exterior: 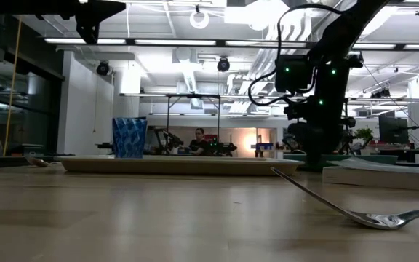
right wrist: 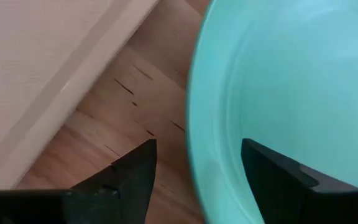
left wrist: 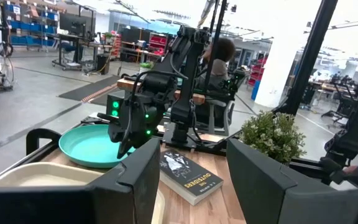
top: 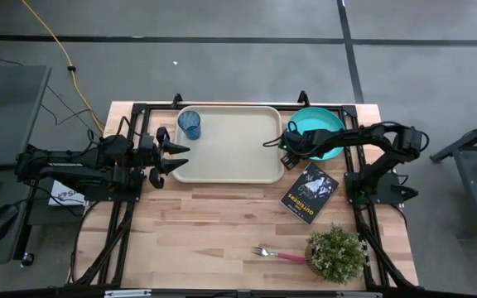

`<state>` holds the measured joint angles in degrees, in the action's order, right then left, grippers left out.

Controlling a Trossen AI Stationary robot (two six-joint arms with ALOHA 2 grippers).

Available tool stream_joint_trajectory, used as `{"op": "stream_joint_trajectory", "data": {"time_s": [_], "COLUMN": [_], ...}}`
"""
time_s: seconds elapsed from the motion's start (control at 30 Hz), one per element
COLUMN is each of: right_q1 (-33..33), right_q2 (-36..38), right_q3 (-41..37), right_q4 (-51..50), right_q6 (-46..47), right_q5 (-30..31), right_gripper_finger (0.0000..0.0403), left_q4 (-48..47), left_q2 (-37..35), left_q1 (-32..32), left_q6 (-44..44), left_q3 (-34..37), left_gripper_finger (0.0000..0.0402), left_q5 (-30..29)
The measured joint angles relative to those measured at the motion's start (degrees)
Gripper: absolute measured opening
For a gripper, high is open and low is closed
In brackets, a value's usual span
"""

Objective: Pick and place plate/cup/fork/spoon on tray
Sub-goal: Put the light blue plate on the white tray

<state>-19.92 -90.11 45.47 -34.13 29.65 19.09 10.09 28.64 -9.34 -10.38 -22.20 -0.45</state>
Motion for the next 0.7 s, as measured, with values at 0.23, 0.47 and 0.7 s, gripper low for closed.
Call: {"op": "stream_joint_trajectory", "data": {"time_s": [0.23, 0.47, 0.7], "right_q1": [0.0, 0.1, 3.5], "right_q2": [0.0, 0.8, 5.3], "right_q3": [0.0, 0.0, 4.3], "right_q4": [-1.9, -4.3, -9.2], "right_q6": [0.3, -0.7, -1.4], "right_q5": [1.4, 4.0, 7.5], "right_gripper_finger": [0.0101, 0.0015, 0.0005], "left_q4": [0.0, 0.0, 0.0], "left_q2": [0.0, 0.0, 0.0], "left_q1": [0.0, 0.0, 0.0], "left_q6": [-0.1, -0.1, -0.1], "left_q3": [0.0, 0.0, 0.0], "left_gripper_finger": [0.0168, 0.0168, 0.0168], "left_q5": [0.0, 0.0, 0.0]}}
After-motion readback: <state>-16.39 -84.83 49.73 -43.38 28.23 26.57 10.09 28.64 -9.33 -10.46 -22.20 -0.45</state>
